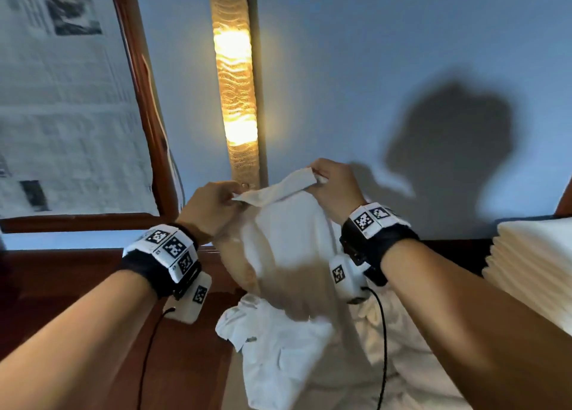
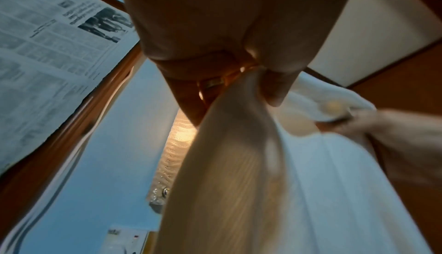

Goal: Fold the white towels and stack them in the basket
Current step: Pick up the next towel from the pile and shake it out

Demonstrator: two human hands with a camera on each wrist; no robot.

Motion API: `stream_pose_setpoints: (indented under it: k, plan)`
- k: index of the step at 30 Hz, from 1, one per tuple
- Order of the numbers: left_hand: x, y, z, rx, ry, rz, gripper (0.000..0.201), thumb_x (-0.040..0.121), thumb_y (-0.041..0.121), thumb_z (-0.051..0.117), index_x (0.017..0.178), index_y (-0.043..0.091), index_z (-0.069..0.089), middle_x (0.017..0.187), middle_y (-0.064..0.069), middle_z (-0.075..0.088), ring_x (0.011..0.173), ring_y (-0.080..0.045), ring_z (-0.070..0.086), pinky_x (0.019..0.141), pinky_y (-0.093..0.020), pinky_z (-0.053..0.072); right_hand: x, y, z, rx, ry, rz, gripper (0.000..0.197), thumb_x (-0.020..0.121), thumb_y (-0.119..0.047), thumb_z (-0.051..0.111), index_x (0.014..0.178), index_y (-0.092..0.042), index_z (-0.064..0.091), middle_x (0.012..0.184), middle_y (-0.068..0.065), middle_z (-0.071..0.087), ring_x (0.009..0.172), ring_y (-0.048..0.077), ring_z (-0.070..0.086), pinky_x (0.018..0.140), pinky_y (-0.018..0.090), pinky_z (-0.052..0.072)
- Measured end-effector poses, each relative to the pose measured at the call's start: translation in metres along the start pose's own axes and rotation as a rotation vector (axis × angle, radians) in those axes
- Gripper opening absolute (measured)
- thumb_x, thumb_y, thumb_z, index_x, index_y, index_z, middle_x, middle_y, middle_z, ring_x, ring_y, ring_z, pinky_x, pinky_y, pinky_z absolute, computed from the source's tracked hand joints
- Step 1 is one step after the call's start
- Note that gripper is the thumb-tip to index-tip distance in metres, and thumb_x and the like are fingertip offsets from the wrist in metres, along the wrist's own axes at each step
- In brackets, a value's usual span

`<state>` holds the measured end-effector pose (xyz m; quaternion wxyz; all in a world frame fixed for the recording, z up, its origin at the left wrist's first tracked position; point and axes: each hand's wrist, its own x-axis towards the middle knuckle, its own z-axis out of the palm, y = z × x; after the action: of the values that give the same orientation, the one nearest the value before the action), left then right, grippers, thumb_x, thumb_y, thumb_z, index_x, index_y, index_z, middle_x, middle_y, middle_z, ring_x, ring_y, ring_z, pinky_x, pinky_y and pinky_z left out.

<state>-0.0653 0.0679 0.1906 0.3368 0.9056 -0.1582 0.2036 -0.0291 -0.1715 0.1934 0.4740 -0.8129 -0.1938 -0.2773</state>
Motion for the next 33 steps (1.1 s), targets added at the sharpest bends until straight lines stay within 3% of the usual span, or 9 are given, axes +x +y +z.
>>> stream_pose_setpoints:
  k: [5, 9, 15, 20, 22, 25, 27, 30, 33]
  plan:
    - [-0.003, 0.019, 0.016, -0.189, 0.196, 0.022, 0.006, 0.097, 0.029, 0.065, 0.094, 0.029, 0.07, 0.085, 0.004, 0.072, 0.081, -0.015, 0.067, 0.077, -0.033, 0.052, 0.013, -0.029, 0.024, -0.035, -0.17, -0.141, 0.021, 0.082, -0.014, 0.075, 0.07, -0.005, 0.06, 0.059, -0.001, 0.051, 0.06, 0.017, 0.047, 0.059, 0.03, 0.035]
    - [-0.003, 0.022, 0.002, -0.185, 0.238, 0.109, 0.028, 0.099, 0.007, 0.056, 0.086, 0.027, 0.071, 0.079, 0.01, 0.07, 0.075, -0.001, 0.064, 0.069, -0.02, 0.049, 0.006, -0.025, 0.027, -0.097, -0.224, -0.155, 0.032, 0.087, -0.026, 0.074, 0.063, -0.034, 0.053, 0.057, -0.016, 0.053, 0.059, 0.002, 0.05, 0.058, 0.017, 0.037]
    - [-0.009, 0.008, -0.035, -0.18, 0.281, 0.073, 0.024, 0.104, 0.016, 0.054, 0.083, 0.015, 0.066, 0.075, 0.005, 0.064, 0.066, -0.001, 0.056, 0.066, -0.024, 0.047, -0.033, 0.067, 0.028, -0.424, -0.355, 0.163, 0.031, 0.092, -0.031, 0.062, 0.066, -0.015, 0.055, 0.072, 0.006, 0.063, 0.076, 0.031, 0.059, 0.068, 0.036, 0.047]
    - [-0.026, -0.026, -0.069, -0.234, 0.317, 0.047, 0.027, 0.105, 0.013, 0.05, 0.092, 0.034, 0.06, 0.084, 0.015, 0.067, 0.077, 0.011, 0.06, 0.07, -0.011, 0.046, -0.074, 0.12, 0.005, -0.441, -0.229, 0.461, 0.024, 0.084, -0.023, 0.058, 0.061, -0.015, 0.055, 0.067, 0.01, 0.061, 0.076, 0.036, 0.063, 0.062, 0.037, 0.044]
    - [-0.033, -0.034, -0.073, -0.245, 0.263, 0.022, 0.028, 0.104, 0.008, 0.051, 0.094, 0.031, 0.066, 0.081, 0.018, 0.072, 0.081, 0.001, 0.067, 0.067, -0.013, 0.05, -0.065, 0.1, 0.007, -0.397, -0.113, 0.45, 0.016, 0.082, -0.01, 0.054, 0.079, -0.016, 0.068, 0.086, 0.013, 0.07, 0.089, 0.037, 0.065, 0.074, 0.04, 0.05]
    - [-0.038, -0.042, -0.075, -0.258, 0.15, -0.015, 0.031, 0.098, 0.001, 0.054, 0.087, 0.022, 0.074, 0.087, -0.011, 0.074, 0.078, -0.033, 0.068, 0.063, -0.036, 0.055, -0.046, 0.04, 0.027, -0.312, -0.016, 0.289, 0.042, 0.073, -0.005, 0.044, 0.101, -0.014, 0.073, 0.109, 0.012, 0.072, 0.104, 0.033, 0.063, 0.091, 0.037, 0.049]
    - [-0.042, -0.042, -0.076, -0.349, 0.088, 0.0, 0.019, 0.1, 0.019, 0.061, 0.091, 0.014, 0.075, 0.088, -0.02, 0.073, 0.078, -0.037, 0.069, 0.072, -0.049, 0.057, -0.04, -0.003, 0.045, -0.266, -0.029, 0.181, 0.044, 0.074, 0.001, 0.045, 0.107, -0.011, 0.072, 0.112, 0.011, 0.071, 0.109, 0.029, 0.063, 0.095, 0.031, 0.045]
    - [-0.048, -0.042, -0.076, -0.427, 0.062, 0.034, 0.045, 0.099, 0.043, 0.058, 0.095, 0.0, 0.073, 0.089, -0.018, 0.072, 0.071, -0.025, 0.064, 0.06, -0.036, 0.05, -0.034, -0.07, 0.068, -0.286, -0.037, 0.046, 0.034, 0.083, 0.001, 0.052, 0.111, -0.005, 0.071, 0.111, 0.013, 0.071, 0.106, 0.028, 0.063, 0.086, 0.027, 0.043]
    - [-0.058, -0.048, -0.076, -0.478, 0.0, 0.112, 0.054, 0.1, 0.047, 0.053, 0.079, -0.002, 0.064, 0.076, -0.019, 0.067, 0.068, -0.03, 0.06, 0.061, -0.044, 0.046, -0.033, -0.132, 0.091, -0.346, -0.038, -0.109, 0.011, 0.083, -0.015, 0.063, 0.083, -0.008, 0.071, 0.075, 0.006, 0.066, 0.075, 0.029, 0.058, 0.064, 0.028, 0.028]
